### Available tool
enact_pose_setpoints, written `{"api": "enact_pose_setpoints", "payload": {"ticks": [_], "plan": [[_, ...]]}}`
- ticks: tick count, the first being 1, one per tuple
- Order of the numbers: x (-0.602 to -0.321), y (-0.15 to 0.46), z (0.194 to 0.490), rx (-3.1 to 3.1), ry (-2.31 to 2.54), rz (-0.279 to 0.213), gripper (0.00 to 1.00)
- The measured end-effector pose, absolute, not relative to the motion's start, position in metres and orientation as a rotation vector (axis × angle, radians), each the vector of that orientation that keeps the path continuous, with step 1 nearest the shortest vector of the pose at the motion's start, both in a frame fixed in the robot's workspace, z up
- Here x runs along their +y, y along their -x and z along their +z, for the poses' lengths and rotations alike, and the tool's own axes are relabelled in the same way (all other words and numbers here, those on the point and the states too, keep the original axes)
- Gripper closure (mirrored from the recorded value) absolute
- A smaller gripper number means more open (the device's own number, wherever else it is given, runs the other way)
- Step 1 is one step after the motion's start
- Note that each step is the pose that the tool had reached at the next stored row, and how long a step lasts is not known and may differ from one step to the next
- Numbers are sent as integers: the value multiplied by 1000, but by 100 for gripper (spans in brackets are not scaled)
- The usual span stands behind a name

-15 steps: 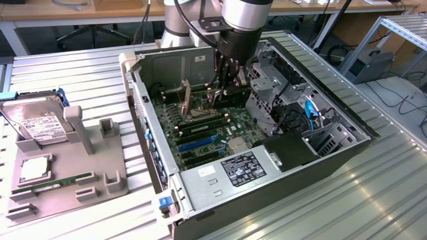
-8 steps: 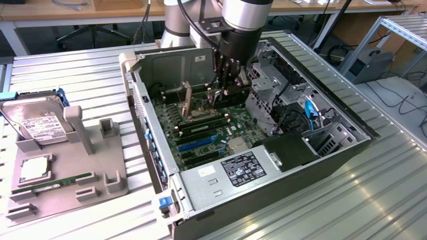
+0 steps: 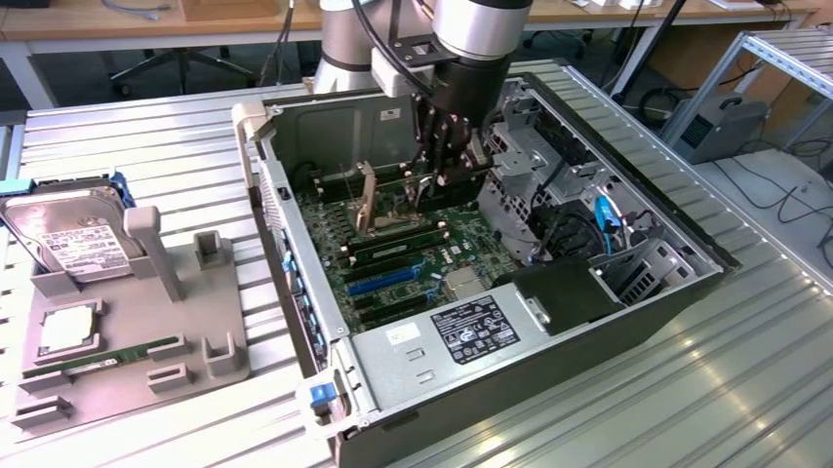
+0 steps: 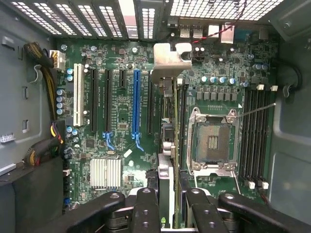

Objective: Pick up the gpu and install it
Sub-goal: 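Insert the gpu into the slot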

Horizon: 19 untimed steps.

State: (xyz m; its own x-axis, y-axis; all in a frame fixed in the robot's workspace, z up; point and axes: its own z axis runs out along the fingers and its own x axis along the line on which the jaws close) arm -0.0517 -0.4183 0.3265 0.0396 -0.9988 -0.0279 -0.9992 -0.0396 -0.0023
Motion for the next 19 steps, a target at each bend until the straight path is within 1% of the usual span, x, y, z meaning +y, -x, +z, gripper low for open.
{"api": "enact_pose_setpoints", "payload": {"ticks": [19], "plan": [[-424,52,326,2162,2250,29,73]]}}
